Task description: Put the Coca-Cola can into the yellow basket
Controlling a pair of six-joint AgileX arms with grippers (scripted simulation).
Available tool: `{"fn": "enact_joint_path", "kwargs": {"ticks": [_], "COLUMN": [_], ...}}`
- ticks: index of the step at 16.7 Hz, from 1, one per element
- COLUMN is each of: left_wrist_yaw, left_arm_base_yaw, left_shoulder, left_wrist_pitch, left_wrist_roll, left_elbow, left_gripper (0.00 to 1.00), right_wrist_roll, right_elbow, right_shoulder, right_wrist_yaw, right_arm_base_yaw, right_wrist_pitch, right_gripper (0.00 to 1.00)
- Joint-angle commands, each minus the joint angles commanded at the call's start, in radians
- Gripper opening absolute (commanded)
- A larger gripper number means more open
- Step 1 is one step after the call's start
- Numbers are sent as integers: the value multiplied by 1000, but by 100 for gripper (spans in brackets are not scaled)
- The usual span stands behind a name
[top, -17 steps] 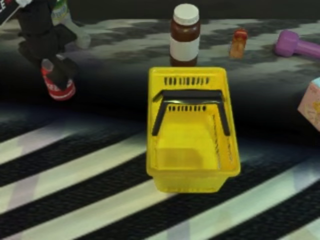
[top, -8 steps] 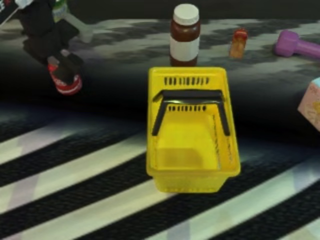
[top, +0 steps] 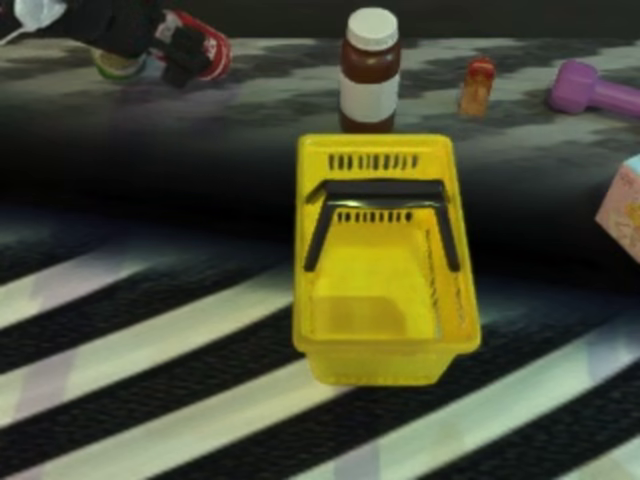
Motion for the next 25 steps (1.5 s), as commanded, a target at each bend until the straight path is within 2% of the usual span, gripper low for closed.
{"fn": "enact_joint_path", "kwargs": {"ticks": [4,7,11,14,16,19,25], "left_wrist_yaw": [230,399,597,712,769,823,846], "left_arm_base_yaw": [-20,-49,-102,-143,-169,-198,-213], "left_shoulder": [-114,-194,-274,-312,-329,-347,-355], "left_wrist_pitch": [468,752,1023,1161,1214,1250,1260], "left_wrist_roll": [-126,-206,-296,-349,-376,-404,-415], "left_elbow": [-174,-303,-468,-577,-640,-709,-742], "left_gripper": [0,0,0,0,0,0,0], "right_wrist_roll": [0,0,0,0,0,0,0], "right_elbow": [0,0,0,0,0,0,0], "right_shoulder": [0,0,0,0,0,0,0], "right_wrist_yaw": [0,0,0,0,0,0,0], "right_arm_base_yaw": [0,0,0,0,0,0,0], "right_wrist_pitch": [0,0,0,0,0,0,0], "right_gripper": [100,100,100,100,100,100,100]}}
